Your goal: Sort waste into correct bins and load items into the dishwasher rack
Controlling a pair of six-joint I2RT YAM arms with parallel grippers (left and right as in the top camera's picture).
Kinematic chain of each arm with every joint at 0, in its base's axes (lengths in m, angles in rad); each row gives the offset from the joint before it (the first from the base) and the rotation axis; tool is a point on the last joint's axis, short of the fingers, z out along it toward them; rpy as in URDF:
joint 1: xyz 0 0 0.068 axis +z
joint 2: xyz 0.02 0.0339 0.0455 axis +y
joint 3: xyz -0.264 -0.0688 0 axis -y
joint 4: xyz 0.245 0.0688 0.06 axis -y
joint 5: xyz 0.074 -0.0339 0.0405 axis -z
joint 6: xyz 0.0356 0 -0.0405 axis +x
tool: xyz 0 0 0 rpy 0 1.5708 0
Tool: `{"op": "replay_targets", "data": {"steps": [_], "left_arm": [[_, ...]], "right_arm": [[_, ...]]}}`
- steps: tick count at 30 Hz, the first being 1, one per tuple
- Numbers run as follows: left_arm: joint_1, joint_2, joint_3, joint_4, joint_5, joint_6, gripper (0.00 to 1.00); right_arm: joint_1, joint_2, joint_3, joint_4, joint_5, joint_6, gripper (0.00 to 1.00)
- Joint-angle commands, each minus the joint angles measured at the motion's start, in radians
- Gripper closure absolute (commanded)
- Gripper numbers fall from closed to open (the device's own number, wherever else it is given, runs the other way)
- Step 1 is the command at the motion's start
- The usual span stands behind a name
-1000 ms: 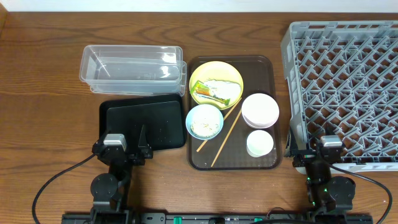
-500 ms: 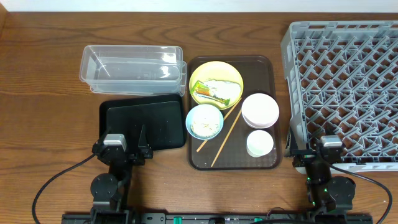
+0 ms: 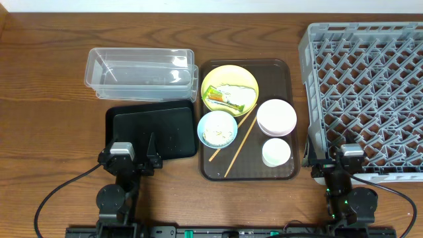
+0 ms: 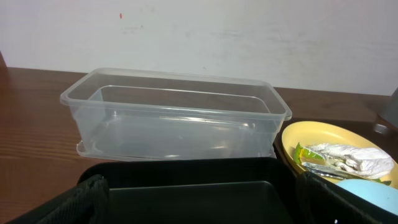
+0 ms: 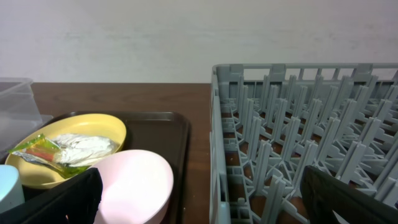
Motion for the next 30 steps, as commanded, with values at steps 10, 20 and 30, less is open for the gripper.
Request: {"op": "replay_targets", "data": {"steps": [10,20,30], "left_arm": [[0.005,-0.004,-0.008,-0.047,0.010,0.009,0.02],[0.005,-0.004,-0.008,-0.045,0.010,0.009,0.03],[0.005,-0.004,-0.008,-0.045,0.011,0.009,0.02]], "right_arm": [[0.018,-0.006,-0.001,-0.004,0.006,0.002,0.01],[0.018,-0.006,-0.001,-0.004,0.006,0.002,0.01],[0.018,-0.006,-0.001,-0.004,0.002,0.003,0.01]]}}
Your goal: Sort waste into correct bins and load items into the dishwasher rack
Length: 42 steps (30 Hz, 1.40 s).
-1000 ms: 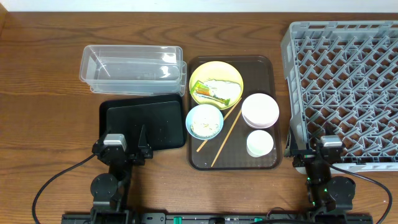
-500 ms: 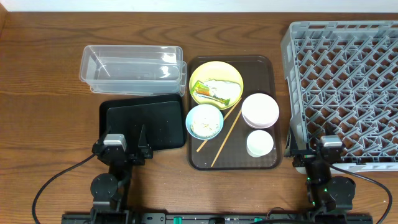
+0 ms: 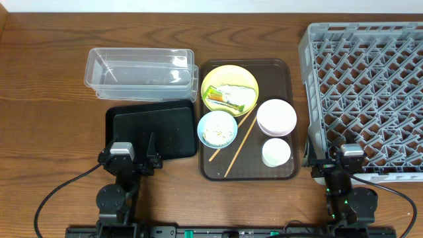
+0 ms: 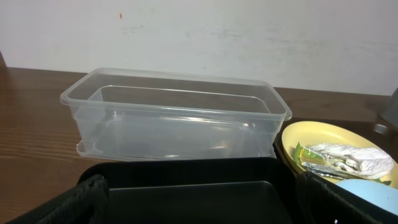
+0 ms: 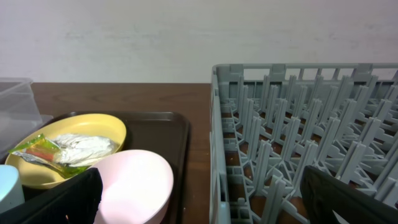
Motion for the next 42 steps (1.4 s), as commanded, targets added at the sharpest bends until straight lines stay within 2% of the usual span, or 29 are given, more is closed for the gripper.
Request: {"op": "replay_targets", "data": {"steps": [1,8,14,19,23,30,35,38,42], "left_arm": [[0.005,-0.004,-0.008,-0.046,0.011,0.009,0.02],[0.005,-0.004,-0.008,-0.045,0.011,0.000,0.02],[0.005,0.011,0.002,-0.055,0.010,-0.101,0.03],[0.005,0.111,0.095,-0.108,0.010,-0.105,0.02],[0.005,0.265,0.244,-0.197,0.010,-0.105,0.02],[0.005,0.610,0.569,-0.449,0.015,-0.105,0.02],[0.005,0.861,0.821,-0.705,0.041,-0.105,0.02],[0.005,0.983,0.949,-0.835,0.093,-0.105,0.02],[0.005,1.068,1.035,-0.897,0.215,-0.105,0.02]], "right_arm": [[0.018,-0.006,-0.001,-0.004,0.002,0.003,0.01],[0.018,-0.006,-0.001,-0.001,0.002,0.011,0.01],[0.018,-0.006,-0.001,0.001,-0.002,0.068,0.01],[0.018,0.010,0.039,-0.031,-0.001,0.088,0.01],[0.018,0.069,0.138,-0.112,0.000,0.093,0.01],[0.017,0.336,0.417,-0.318,0.014,0.092,0.01],[0.017,0.586,0.631,-0.511,0.014,0.087,0.01],[0.017,0.735,0.755,-0.628,0.014,0.061,0.01],[0.017,0.867,0.868,-0.703,-0.004,0.059,0.01]]}}
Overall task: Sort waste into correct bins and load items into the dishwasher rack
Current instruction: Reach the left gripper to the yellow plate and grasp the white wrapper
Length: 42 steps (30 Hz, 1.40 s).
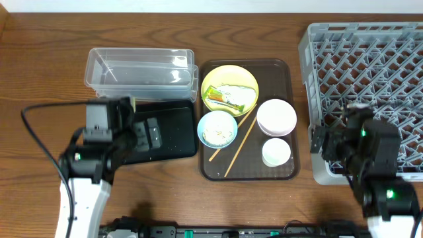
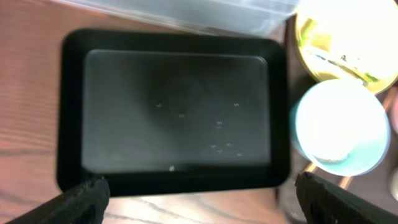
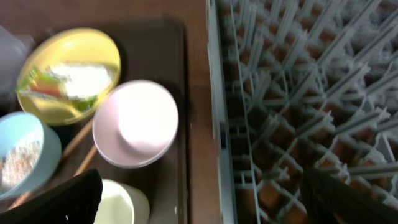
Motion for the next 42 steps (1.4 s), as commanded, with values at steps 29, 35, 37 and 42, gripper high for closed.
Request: {"op": "replay_targets", "data": {"steps": [29,35,37,42], "left_arm": [[-0.367,0.637,0.301,0.723,0.062,0.412,0.03],[-0.385,0.742,0.301,0.818,0.194,0.362,0.02],[-0.394,0.774,0.301,0.843,0.193,0.363,0.02],[-0.417,0.848,0.301,0.887,0.184,0.455,0.05]], "right_arm": [[0.017,0.108,0.102,-0.024,-0.034,-0.015,0.01],[0.017,0.108,0.102,-0.029,-0.034,-0.016,0.01],[0.017,0.108,0.102,-0.034,-0.033,-0.016,0.01],[0.017,0.108,0.102,-0.043,-0.034,-0.016,0.01]]}}
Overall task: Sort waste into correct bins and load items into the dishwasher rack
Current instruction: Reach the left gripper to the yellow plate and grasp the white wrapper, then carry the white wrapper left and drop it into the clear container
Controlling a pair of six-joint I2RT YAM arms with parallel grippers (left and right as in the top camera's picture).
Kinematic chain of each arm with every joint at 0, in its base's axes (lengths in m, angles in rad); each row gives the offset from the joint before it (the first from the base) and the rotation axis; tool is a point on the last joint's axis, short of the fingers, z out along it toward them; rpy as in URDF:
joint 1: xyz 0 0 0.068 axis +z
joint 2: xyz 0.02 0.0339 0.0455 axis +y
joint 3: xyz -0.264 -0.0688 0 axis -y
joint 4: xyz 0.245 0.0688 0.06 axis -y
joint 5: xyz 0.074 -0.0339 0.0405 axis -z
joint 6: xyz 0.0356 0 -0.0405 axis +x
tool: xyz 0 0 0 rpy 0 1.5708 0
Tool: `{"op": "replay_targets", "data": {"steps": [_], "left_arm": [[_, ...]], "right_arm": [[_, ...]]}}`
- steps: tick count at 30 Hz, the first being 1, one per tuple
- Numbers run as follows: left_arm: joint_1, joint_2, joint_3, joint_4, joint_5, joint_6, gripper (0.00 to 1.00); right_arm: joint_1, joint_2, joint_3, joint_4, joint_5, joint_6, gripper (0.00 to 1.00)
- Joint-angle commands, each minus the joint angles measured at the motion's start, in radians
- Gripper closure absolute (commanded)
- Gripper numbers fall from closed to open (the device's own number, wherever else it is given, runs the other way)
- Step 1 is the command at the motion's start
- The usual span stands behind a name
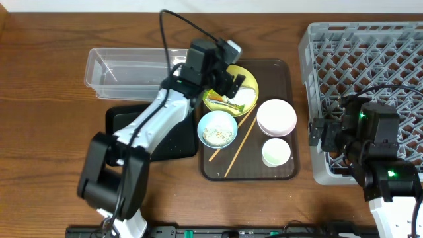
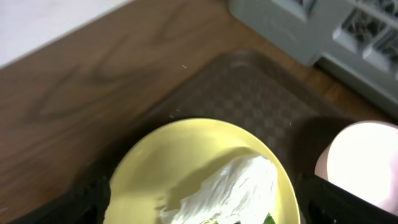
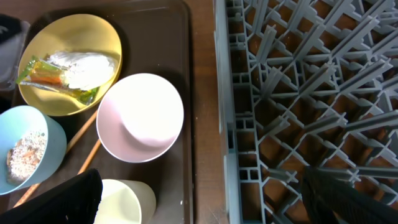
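A yellow plate (image 1: 218, 84) at the back of the brown tray (image 1: 284, 73) carries a crumpled white napkin (image 2: 233, 186) and a green wrapper (image 3: 46, 79). My left gripper (image 1: 231, 78) hangs open just above that plate, its dark fingers (image 2: 84, 205) at either side of the napkin. On the tray also sit a blue bowl (image 1: 217, 128) with crumbs, a pink bowl (image 1: 276, 116), a pale cup (image 1: 275, 152) and chopsticks (image 1: 239, 142). The grey dishwasher rack (image 1: 370, 59) stands at the right. My right gripper (image 3: 199, 208) is open over the rack's left edge, holding nothing.
A clear plastic bin (image 1: 132, 69) stands at the back left, with a shallow black bin (image 1: 125, 125) in front of it. My left arm stretches across both bins. Bare wooden table (image 1: 39, 132) lies to the far left.
My left gripper was over the black bin and is now above the yellow plate on the tray. My right gripper stays by the rack's left edge, now looking more squarely down.
Both arms first rested low at the table's front edge, looking level at the bins and rack, unchanged a second later. Then both were raised, left over the black bin, right beside the rack. Now the left hangs open above the yellow plate.
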Motion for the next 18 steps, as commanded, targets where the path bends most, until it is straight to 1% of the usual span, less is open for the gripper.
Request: {"op": "replay_targets", "data": {"steps": [1,4,11,14,16,18], "left_arm": [[-0.018,0.046,0.016,0.007,0.010,0.089,0.06],[-0.026,0.085,0.016,0.007,0.008,0.126,0.08],[-0.029,0.176,0.016,0.020,0.007,0.128,0.08],[-0.029,0.204,0.016,0.026,0.007,0.128,0.13],[-0.029,0.217,0.016,0.027,0.007,0.128,0.19],[-0.029,0.229,0.016,0.026,0.007,0.128,0.27]], "right_arm": [[0.017,-0.002,0.022,-0.006,-0.008,-0.014,0.01],[0.017,-0.002,0.022,-0.010,-0.008,-0.014,0.01],[0.017,-0.002,0.022,-0.011,-0.008,-0.014,0.01],[0.017,-0.002,0.022,-0.013,-0.008,-0.014,0.01],[0.017,-0.002,0.022,-0.013,-0.008,-0.014,0.01],[0.017,-0.002,0.022,-0.013,-0.008,-0.014,0.01]]}}
